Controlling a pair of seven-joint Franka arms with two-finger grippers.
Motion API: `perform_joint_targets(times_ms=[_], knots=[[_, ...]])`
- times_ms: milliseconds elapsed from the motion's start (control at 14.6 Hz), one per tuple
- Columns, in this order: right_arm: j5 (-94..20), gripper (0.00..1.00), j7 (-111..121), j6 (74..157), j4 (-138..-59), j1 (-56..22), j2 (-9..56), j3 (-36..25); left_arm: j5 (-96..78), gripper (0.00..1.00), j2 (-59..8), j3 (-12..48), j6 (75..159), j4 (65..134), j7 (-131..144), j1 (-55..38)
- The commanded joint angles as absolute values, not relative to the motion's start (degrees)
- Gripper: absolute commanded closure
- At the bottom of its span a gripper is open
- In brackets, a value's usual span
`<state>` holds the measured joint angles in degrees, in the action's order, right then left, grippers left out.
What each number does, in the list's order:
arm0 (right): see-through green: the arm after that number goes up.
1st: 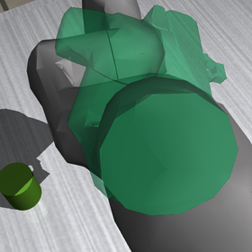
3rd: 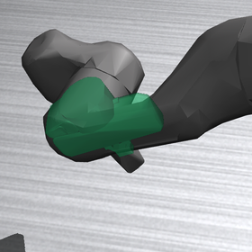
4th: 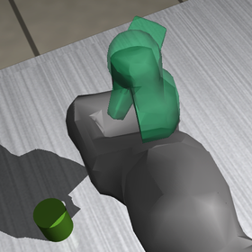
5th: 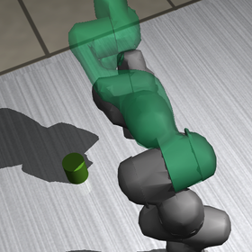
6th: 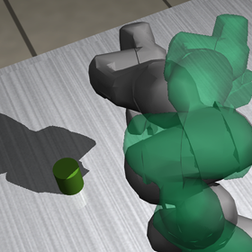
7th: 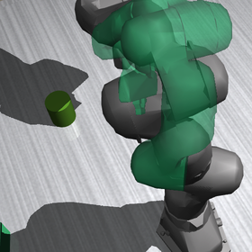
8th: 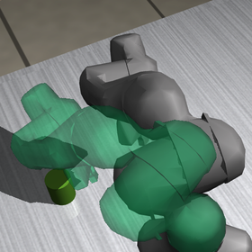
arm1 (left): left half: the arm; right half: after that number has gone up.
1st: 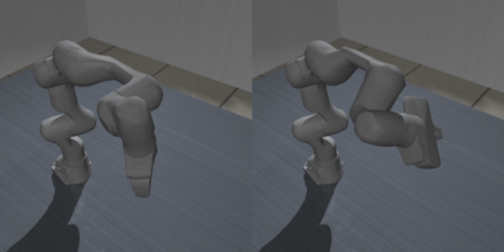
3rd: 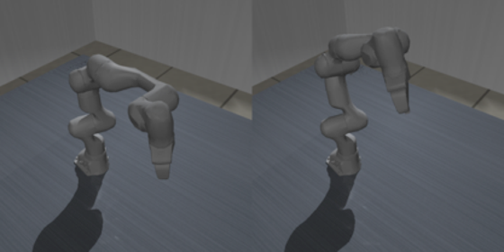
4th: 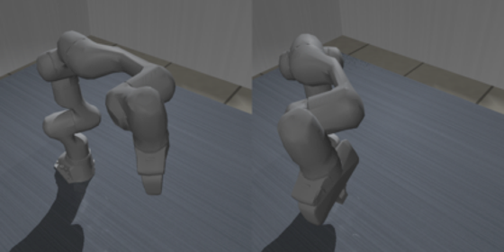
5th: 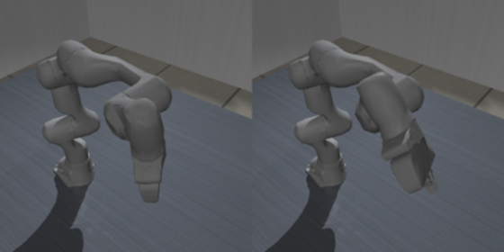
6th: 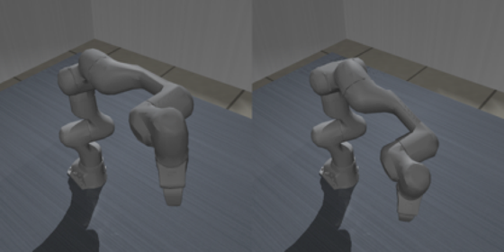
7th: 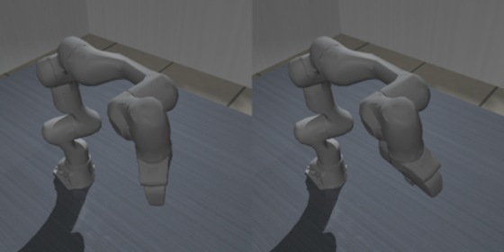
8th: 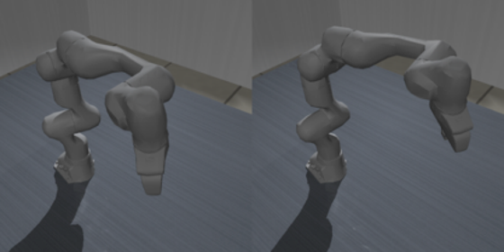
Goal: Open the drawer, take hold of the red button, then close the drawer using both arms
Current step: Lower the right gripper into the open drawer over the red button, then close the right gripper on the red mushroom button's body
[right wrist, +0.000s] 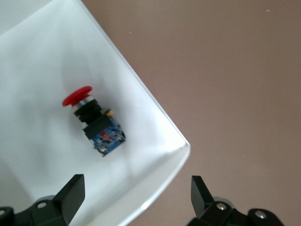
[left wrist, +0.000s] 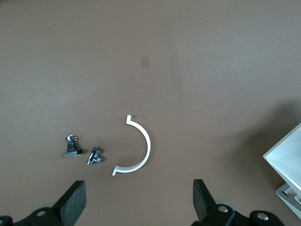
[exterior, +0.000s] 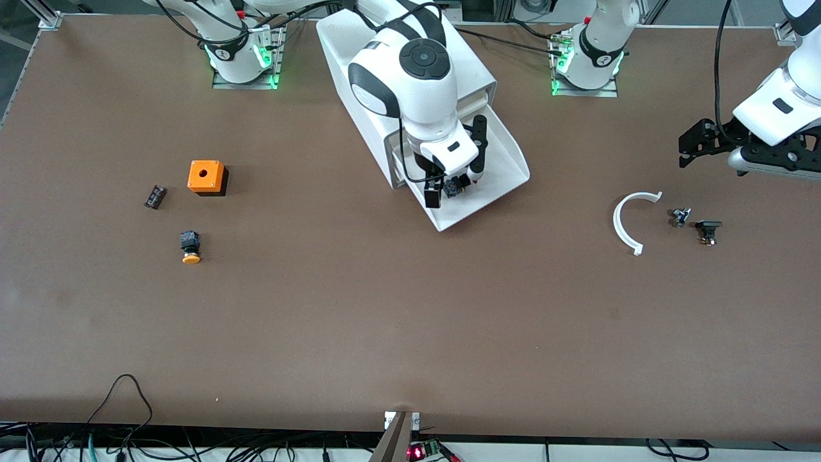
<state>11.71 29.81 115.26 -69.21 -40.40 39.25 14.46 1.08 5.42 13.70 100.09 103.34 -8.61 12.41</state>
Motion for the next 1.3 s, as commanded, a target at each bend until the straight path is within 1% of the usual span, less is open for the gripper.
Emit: perform_joint_targets(times_ms=[0, 687, 1236], knots=[[13.09, 0.00, 33.56, 114.35, -66.97, -42.36, 41.57, 14.94, 1.85, 0.00, 4.83, 13.01, 99.23, 102.13, -7.91, 11.51], [13.97, 0.00, 41.13, 112.06, -67.24, -43.15, 42.98, 15.12, 1.76, 0.00, 4.57, 12.13, 99.23, 102.04, -7.91, 11.43], [14.24, 0.00, 40.17, 115.75, -66.53, -43.33, 44.65, 15.03, 1.76, 0.00, 4.22, 11.69, 99.23, 101.87, -7.91, 11.25]])
